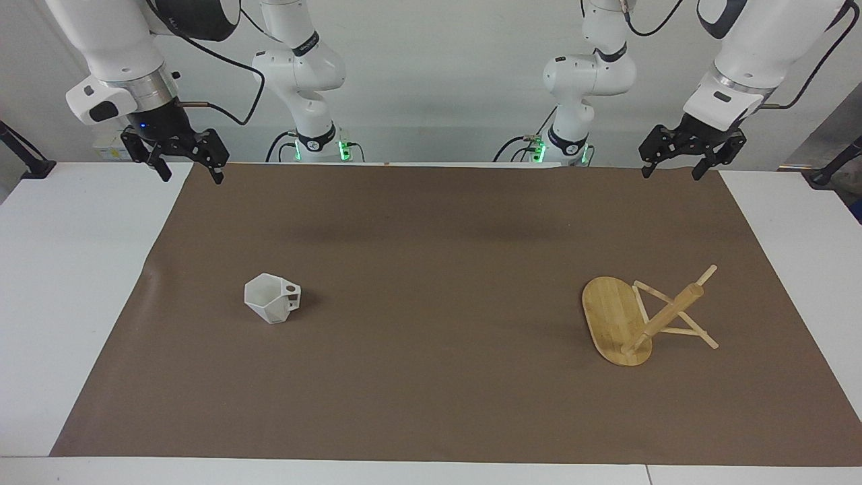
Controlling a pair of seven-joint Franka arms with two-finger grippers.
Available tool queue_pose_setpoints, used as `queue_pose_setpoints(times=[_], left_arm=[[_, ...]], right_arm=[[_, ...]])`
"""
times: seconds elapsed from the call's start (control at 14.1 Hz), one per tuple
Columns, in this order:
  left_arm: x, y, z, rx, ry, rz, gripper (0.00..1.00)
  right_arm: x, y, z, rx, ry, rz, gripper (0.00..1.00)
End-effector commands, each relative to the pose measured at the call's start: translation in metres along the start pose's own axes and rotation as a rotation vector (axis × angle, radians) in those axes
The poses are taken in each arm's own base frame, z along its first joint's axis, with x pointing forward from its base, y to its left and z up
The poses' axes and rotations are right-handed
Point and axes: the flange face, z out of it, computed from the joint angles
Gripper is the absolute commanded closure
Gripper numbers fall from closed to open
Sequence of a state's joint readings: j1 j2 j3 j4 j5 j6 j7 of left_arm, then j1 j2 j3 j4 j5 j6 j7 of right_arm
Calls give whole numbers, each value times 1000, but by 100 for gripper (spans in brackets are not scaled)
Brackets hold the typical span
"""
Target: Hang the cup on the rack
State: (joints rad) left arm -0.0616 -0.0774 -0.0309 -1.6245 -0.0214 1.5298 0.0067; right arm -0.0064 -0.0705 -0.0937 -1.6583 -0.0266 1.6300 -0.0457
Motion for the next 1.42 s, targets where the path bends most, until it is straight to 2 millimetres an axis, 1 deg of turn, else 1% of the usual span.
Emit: queue_pose_setpoints(times=[0.0, 0.92, 1.06, 1.13, 1.28, 1.35], left_arm=[[-7, -3, -2, 10, -6, 2, 0], [-7, -3, -2, 10, -6, 0, 0], [-7, -3, -2, 10, -6, 0, 0], [-7, -3, -2, 10, -6, 0, 0], [-7, -3, -2, 10, -6, 0, 0], [-7, -3, -2, 10, -6, 0, 0]], right_arm=[[-7, -1, -1, 7, 7, 16, 0], [-7, -1, 0, 7, 6, 18, 0], [-19, 0, 1, 10, -69, 12, 0], [-20, -12, 1, 17, -80, -22, 0], [-22, -61, -2, 45, -80, -105, 0], [-22, -66, -1, 51, -73, -128, 0]])
